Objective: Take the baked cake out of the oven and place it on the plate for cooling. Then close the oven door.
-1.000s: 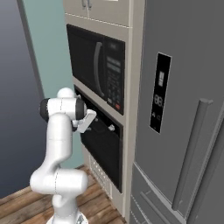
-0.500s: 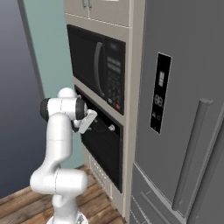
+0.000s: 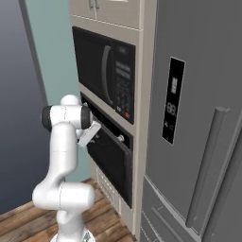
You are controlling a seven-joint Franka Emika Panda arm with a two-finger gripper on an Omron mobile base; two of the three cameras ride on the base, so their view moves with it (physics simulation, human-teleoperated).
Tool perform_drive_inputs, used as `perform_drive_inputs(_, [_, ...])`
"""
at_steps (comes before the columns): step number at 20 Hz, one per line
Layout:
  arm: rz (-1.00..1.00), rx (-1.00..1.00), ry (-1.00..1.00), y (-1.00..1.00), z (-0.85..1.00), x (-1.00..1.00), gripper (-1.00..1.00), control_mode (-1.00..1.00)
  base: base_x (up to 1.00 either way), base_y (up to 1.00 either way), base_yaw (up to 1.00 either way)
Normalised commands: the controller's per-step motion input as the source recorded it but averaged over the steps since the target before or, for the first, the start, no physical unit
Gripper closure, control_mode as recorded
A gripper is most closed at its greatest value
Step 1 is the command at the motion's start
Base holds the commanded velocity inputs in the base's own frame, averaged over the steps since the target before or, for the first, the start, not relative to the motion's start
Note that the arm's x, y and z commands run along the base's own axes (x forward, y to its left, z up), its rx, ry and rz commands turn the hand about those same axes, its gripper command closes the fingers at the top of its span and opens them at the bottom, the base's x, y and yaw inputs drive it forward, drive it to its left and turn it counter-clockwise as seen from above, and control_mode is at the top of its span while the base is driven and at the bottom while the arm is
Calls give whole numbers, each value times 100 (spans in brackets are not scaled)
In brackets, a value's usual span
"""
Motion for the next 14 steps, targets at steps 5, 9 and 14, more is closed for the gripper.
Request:
perform_drive_inputs(5, [8, 2, 27, 100, -96, -100, 100, -100, 0, 0, 0])
perform_drive_inputs(9, [12, 3, 24, 100, -100, -100, 100, -100, 0, 0, 0])
perform_drive_inputs(14, [13, 0, 9, 100, -100, -100, 100, -100, 0, 0, 0])
